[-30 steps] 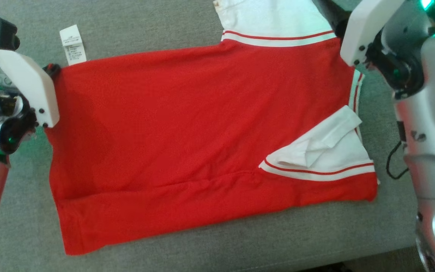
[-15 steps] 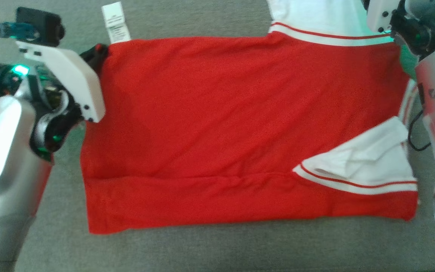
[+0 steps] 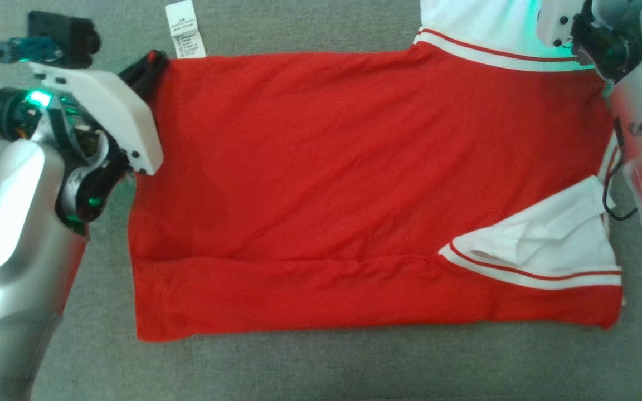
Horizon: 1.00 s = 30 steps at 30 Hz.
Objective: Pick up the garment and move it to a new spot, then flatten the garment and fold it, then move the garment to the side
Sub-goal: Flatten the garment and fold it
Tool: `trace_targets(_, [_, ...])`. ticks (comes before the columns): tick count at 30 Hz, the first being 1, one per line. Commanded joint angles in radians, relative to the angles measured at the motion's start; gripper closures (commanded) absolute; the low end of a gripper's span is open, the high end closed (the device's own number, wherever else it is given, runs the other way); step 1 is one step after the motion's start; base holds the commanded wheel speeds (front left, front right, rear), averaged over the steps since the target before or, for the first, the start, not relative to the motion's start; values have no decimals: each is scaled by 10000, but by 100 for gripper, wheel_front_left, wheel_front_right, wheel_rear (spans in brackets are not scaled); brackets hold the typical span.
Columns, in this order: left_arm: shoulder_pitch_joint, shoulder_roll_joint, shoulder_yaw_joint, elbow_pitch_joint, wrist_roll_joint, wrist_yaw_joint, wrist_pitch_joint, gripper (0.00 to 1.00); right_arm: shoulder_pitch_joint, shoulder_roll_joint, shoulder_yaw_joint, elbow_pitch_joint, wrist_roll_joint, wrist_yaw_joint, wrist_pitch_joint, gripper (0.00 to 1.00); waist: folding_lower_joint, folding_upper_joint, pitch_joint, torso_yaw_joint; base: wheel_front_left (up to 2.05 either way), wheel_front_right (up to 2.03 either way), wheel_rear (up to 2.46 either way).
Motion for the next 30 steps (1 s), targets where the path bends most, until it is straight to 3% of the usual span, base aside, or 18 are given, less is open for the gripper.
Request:
trace_targets(1, [-193,409,577,-267,39,68,-184,100,-134,103,20,-335,94,67,-127,100,-1,0,-131,-91,0,0,0])
trace_targets(5, [397,275,1074,-34,-387,95,-1043,100,154,-22,235,-599,845,67,-517,100,-1,0,-582,-269,0,0,0])
trace_targets(9, [1162,387,1322,-144,-715,-296,-1780,100,767,-332,766,-1357,1961,67,-367,100,-1,0,-1099,-442,0,0,0])
trace_targets(17, [3199,489,1149,-826,-950,-678,-2866,100,2851,-1862,1401,-3822,3655,67,798,100,-1,0,-2180,-557,0,0,0])
trace_targets(24, [4824,728,997,-1553,-556,-415,-3512,100,5307,-2784,389,-6433,3832,67,2476,100,-1,0,-2749,-558,0,0,0])
trace_targets(30, [5337,791,810,-1561,-24,-97,-3925,100,7507,-2361,-960,-8579,3305,67,3911,100,-1,0,-2848,-467,0,0,0])
